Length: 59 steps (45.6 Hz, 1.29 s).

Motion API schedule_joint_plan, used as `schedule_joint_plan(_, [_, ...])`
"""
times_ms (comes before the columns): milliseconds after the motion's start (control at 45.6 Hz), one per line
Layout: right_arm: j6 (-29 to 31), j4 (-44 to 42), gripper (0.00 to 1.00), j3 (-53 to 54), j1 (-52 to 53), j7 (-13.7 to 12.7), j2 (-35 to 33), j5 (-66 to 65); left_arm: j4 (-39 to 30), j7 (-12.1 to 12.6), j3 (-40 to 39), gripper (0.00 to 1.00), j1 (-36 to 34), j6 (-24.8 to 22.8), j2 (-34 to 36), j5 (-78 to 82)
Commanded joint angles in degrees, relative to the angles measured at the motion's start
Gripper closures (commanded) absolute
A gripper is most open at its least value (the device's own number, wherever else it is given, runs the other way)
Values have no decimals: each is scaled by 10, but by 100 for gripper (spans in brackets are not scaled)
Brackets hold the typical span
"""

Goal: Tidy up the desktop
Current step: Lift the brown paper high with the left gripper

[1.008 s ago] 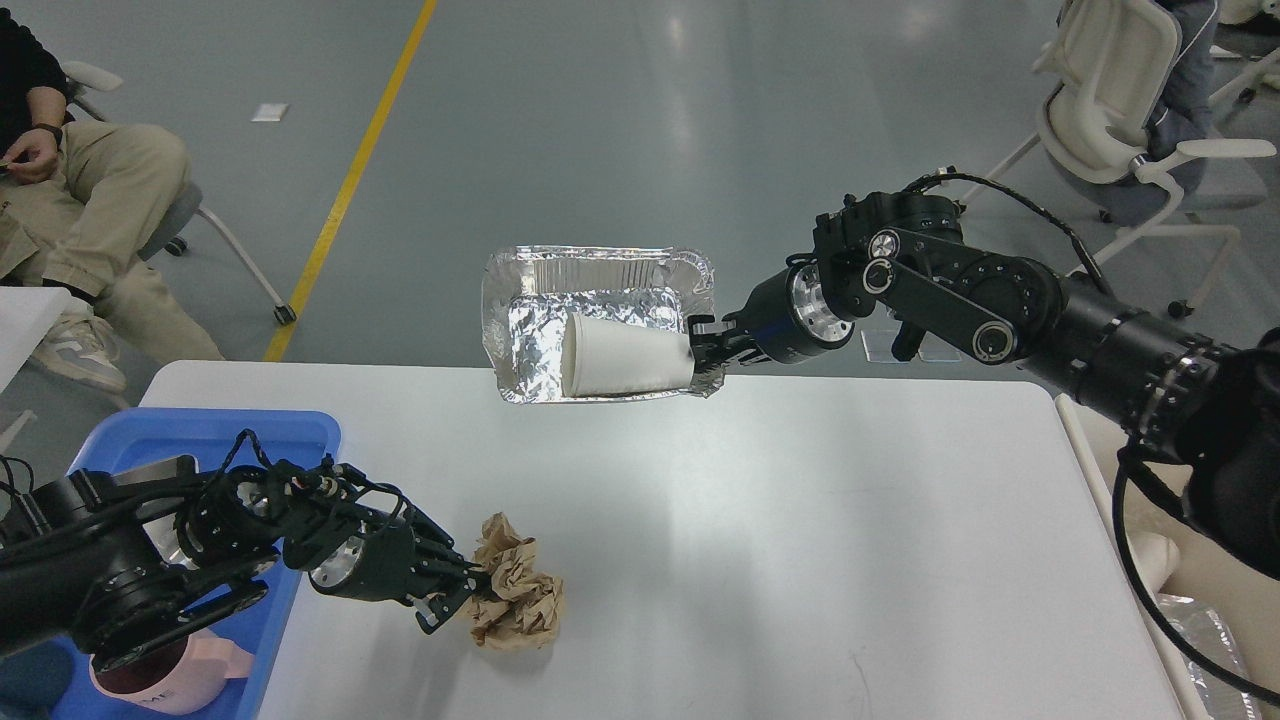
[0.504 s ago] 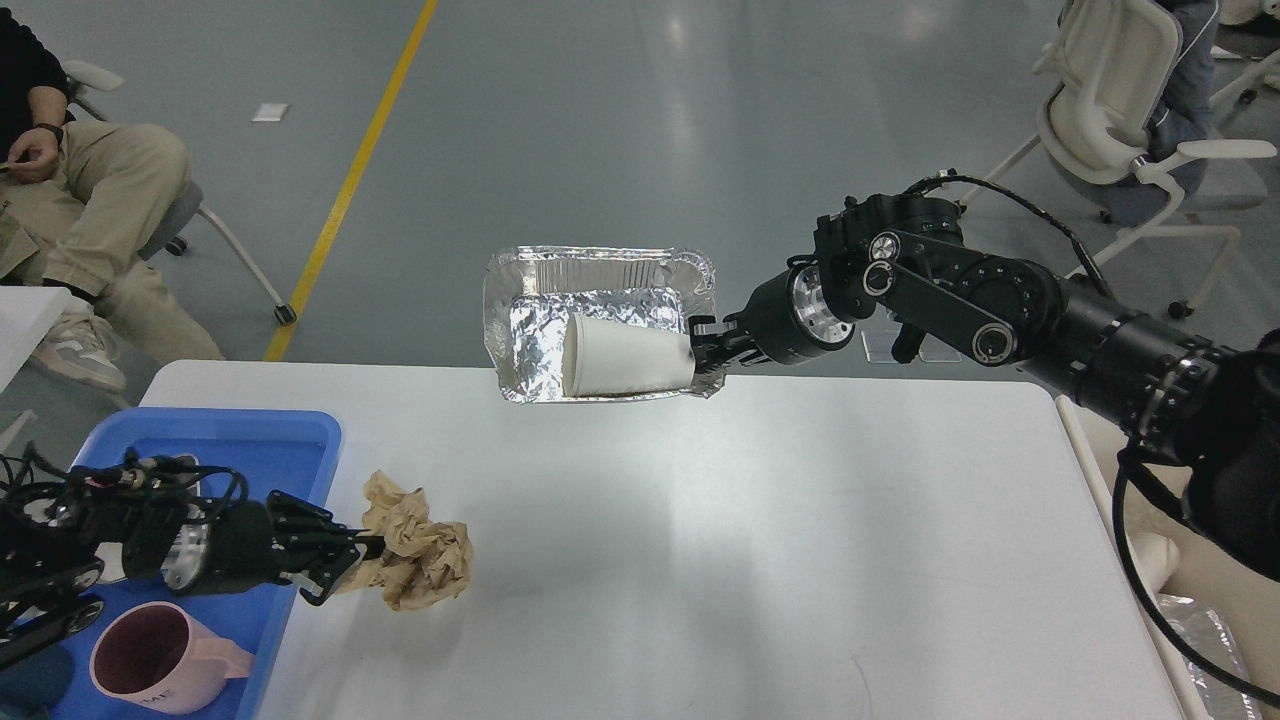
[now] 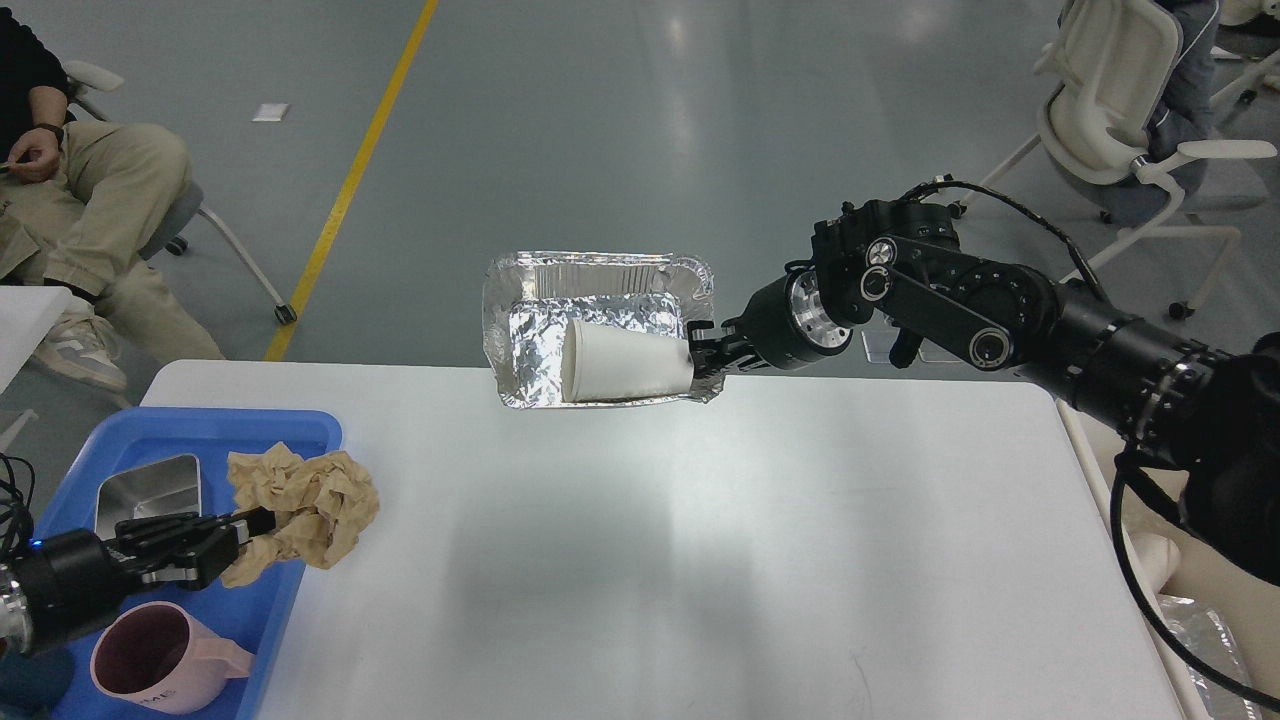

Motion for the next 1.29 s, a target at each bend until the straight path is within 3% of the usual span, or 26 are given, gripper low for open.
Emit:
schedule_joint_plan(0, [0,1,100,1,0,0,-4,0,-46,-11,1,100,13,20,52,-67])
schedule_joint_plan(175, [0,2,100,1,0,0,-6,0,-83,-18,2,100,14,21,130,-132])
schedule_joint_plan(526, [0,1,100,1,0,0,1,0,-76,-13,0,99,6,-9,269,-266])
schedule_joint_plan(789, [0,1,100,1,8,0,11,0,-56,-10,-7,97,2,-41,276,-311])
schedule_joint_plan(964, [0,2,100,1,9,0,10,0,-37,-9,-53,96,-10,-50,266,-290])
schedule_joint_plan(1271, [0,1,100,0,8,0,19,0,-25,6,-200,95,-92,-144,214,16])
